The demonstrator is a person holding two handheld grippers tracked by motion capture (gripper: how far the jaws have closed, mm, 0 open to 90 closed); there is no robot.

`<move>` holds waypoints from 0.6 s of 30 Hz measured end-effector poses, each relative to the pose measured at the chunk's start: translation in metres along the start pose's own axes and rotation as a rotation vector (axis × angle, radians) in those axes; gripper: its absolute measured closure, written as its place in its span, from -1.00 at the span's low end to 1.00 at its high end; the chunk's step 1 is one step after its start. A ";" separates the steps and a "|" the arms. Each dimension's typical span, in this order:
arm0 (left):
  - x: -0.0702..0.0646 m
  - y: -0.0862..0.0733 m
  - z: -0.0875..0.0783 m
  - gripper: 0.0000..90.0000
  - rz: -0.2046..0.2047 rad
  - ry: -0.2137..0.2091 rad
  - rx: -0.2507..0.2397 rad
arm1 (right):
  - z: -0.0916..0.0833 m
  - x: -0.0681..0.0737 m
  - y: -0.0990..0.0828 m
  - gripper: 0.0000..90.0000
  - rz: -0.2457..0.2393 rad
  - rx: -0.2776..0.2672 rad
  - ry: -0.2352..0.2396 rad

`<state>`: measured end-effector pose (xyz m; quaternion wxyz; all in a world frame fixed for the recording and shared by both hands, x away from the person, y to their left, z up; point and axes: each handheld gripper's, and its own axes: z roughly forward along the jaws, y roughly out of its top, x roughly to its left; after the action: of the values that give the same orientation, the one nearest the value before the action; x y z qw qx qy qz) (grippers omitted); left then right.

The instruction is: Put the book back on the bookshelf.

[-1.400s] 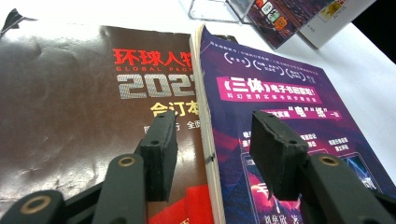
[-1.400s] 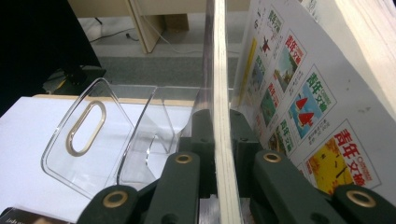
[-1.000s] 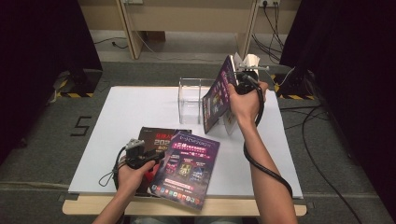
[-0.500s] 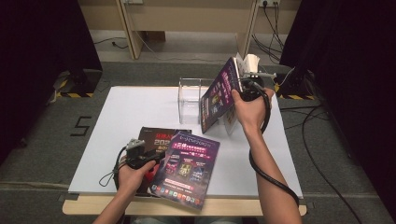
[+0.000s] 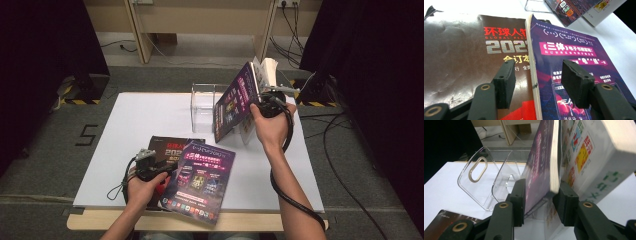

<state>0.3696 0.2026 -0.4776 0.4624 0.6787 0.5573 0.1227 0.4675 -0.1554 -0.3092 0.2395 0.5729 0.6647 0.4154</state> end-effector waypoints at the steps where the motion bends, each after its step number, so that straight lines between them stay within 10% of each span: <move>1: 0.000 0.000 0.000 -0.02 0.001 0.000 -0.001 | -0.001 0.000 -0.002 0.41 0.006 -0.005 0.006; 18: 0.000 0.000 -0.001 -0.08 -0.002 0.004 -0.006 | -0.013 -0.005 -0.023 0.39 -0.009 -0.017 0.015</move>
<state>0.3694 0.2032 -0.4770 0.4633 0.6764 0.5586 0.1253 0.4455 -0.1639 -0.3223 0.2415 0.5647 0.6655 0.4242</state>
